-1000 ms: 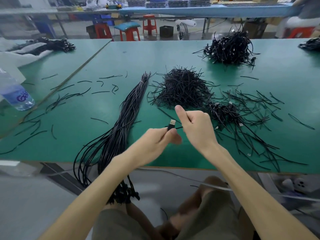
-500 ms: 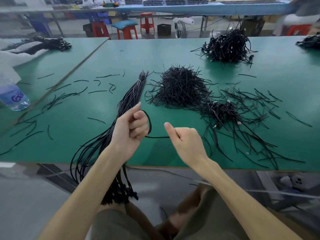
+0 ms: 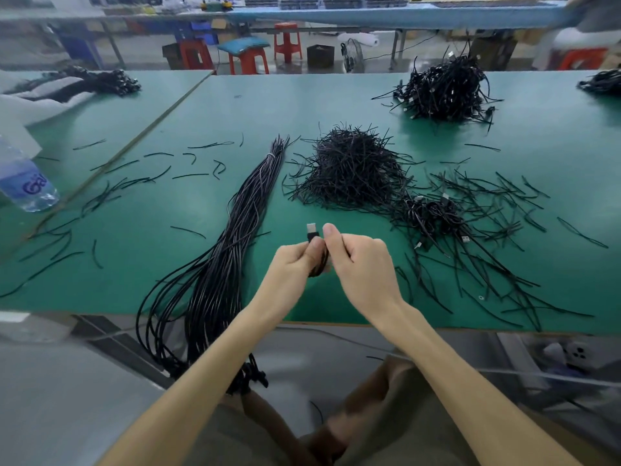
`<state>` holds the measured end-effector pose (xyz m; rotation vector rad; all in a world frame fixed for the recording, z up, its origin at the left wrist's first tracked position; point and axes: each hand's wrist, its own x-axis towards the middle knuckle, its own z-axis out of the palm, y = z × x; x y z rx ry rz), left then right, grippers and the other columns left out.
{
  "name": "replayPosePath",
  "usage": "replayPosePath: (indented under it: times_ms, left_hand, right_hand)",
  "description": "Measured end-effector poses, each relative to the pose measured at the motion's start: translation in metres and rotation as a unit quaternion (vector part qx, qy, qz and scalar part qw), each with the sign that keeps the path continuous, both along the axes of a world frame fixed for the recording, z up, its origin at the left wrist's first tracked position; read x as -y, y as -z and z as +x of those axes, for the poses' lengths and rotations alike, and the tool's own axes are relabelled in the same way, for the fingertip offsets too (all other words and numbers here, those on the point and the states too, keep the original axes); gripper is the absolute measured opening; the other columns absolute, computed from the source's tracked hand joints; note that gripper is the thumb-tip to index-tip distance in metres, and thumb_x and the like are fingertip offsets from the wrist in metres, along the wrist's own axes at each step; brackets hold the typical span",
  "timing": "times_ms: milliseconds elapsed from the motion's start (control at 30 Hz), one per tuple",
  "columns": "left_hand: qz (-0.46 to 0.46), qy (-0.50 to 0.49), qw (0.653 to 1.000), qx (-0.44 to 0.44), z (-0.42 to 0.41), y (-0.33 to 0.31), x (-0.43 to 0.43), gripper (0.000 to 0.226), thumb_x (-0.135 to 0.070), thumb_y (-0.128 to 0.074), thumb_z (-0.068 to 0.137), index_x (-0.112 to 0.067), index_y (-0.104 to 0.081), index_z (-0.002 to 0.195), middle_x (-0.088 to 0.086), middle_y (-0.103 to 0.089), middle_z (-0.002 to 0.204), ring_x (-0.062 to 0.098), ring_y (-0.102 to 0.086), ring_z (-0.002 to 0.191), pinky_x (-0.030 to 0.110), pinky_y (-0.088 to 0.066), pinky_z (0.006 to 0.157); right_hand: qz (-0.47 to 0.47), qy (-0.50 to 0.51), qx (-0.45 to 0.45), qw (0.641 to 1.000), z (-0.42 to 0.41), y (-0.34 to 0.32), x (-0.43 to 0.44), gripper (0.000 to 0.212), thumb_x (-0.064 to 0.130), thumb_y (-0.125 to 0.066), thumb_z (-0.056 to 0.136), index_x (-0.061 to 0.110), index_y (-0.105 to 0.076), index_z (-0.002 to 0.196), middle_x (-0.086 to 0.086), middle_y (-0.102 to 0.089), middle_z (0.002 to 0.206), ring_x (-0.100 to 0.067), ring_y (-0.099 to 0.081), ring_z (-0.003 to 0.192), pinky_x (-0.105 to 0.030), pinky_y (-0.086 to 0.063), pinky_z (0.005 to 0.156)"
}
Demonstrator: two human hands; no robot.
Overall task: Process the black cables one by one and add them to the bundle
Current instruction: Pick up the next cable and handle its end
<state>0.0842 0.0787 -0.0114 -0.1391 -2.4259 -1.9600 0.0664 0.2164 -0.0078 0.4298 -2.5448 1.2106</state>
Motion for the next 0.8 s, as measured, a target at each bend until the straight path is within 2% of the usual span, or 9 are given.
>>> replayPosePath:
  times_ms: [67,133,200,267,400,467,633,733,800]
  left_hand:
    - [0.138,-0.012,0.987,0.083,-0.003,0.002,-0.002,0.043,-0.032,-0.039,0.111,-0.006,-0.072,0.101,-0.001,-0.076,0.099,0.012,-0.070,0.097,0.028,-0.051,0.094]
    - [0.330,-0.002,0.930,0.165,-0.007,-0.002,-0.005,0.049,-0.035,-0.034,0.111,0.003,-0.063,0.126,0.012,-0.073,0.122,0.022,-0.070,0.115,0.032,-0.053,0.097]
    - [0.461,-0.021,0.863,0.207,-0.010,-0.008,-0.002,0.046,-0.032,-0.034,0.111,0.002,-0.064,0.122,0.009,-0.076,0.111,0.017,-0.075,0.100,0.028,-0.059,0.080]
    - [0.541,-0.047,0.811,0.218,-0.012,-0.015,0.005,0.036,-0.027,-0.038,0.111,-0.006,-0.067,0.107,-0.003,-0.072,0.083,0.009,-0.068,0.070,0.023,-0.055,0.061]
    - [0.607,-0.044,0.767,0.204,-0.010,-0.027,0.018,0.035,-0.022,-0.042,0.107,-0.015,-0.059,0.078,-0.011,-0.037,0.055,0.007,-0.031,0.041,0.020,-0.031,0.046]
    - [0.598,-0.022,0.776,0.198,-0.006,-0.031,0.019,0.039,-0.024,-0.044,0.106,-0.016,-0.057,0.070,-0.011,-0.027,0.052,0.007,-0.023,0.038,0.021,-0.024,0.039]
    - [0.493,-0.018,0.853,0.170,-0.001,-0.031,0.016,0.040,-0.032,-0.052,0.102,-0.018,-0.057,0.064,-0.010,-0.018,0.055,0.009,-0.009,0.048,0.023,-0.015,0.044]
    - [0.421,-0.008,0.895,0.149,0.002,-0.030,0.015,0.044,-0.038,-0.050,0.103,-0.020,-0.056,0.063,-0.010,-0.020,0.055,0.007,-0.012,0.046,0.021,-0.017,0.044]
    - [0.314,-0.008,0.943,0.108,0.004,-0.030,0.014,0.048,-0.040,-0.047,0.106,-0.019,-0.056,0.064,-0.009,-0.022,0.055,0.007,-0.018,0.045,0.020,-0.021,0.044]
  right_hand:
    - [0.002,-0.016,-0.021,1.000,0.010,0.003,0.004,0.063,0.037,-0.046,0.108,0.026,-0.026,0.049,0.006,-0.027,0.041,-0.014,-0.030,0.042,-0.032,-0.019,0.050]
    - [0.009,-0.027,-0.032,0.999,0.017,0.007,0.008,0.064,0.036,-0.049,0.107,0.028,-0.023,0.049,0.007,-0.023,0.040,-0.014,-0.026,0.041,-0.032,-0.017,0.049]
    - [0.027,-0.033,-0.039,0.998,0.019,0.012,0.009,0.064,0.037,-0.049,0.106,0.027,-0.021,0.050,0.006,-0.021,0.040,-0.017,-0.024,0.042,-0.034,-0.018,0.050]
    - [0.050,-0.035,-0.046,0.997,0.015,0.016,0.005,0.063,0.040,-0.048,0.106,0.025,-0.021,0.051,0.005,-0.020,0.041,-0.018,-0.025,0.042,-0.034,-0.020,0.052]
    - [0.150,-0.059,-0.148,0.976,0.008,0.015,-0.004,0.059,0.051,-0.036,0.104,0.018,-0.033,0.056,-0.001,-0.035,0.042,-0.032,-0.037,0.040,-0.035,-0.030,0.041]
    - [0.184,-0.076,-0.202,0.959,0.005,0.017,-0.005,0.058,0.050,-0.040,0.102,0.015,-0.041,0.055,-0.003,-0.041,0.041,-0.028,-0.041,0.035,-0.033,-0.032,0.034]
    - [0.209,-0.081,-0.271,0.936,0.000,0.020,-0.010,0.053,0.046,-0.045,0.097,0.013,-0.047,0.056,0.000,-0.045,0.043,-0.023,-0.046,0.037,-0.031,-0.036,0.031]
    - [0.228,-0.100,-0.245,0.937,0.000,0.021,-0.014,0.053,0.048,-0.045,0.096,0.011,-0.051,0.059,-0.002,-0.050,0.046,-0.025,-0.052,0.041,-0.033,-0.040,0.034]
    - [0.235,-0.110,-0.200,0.945,-0.003,0.023,-0.020,0.054,0.050,-0.044,0.097,0.010,-0.053,0.063,-0.003,-0.054,0.052,-0.026,-0.055,0.047,-0.034,-0.042,0.038]
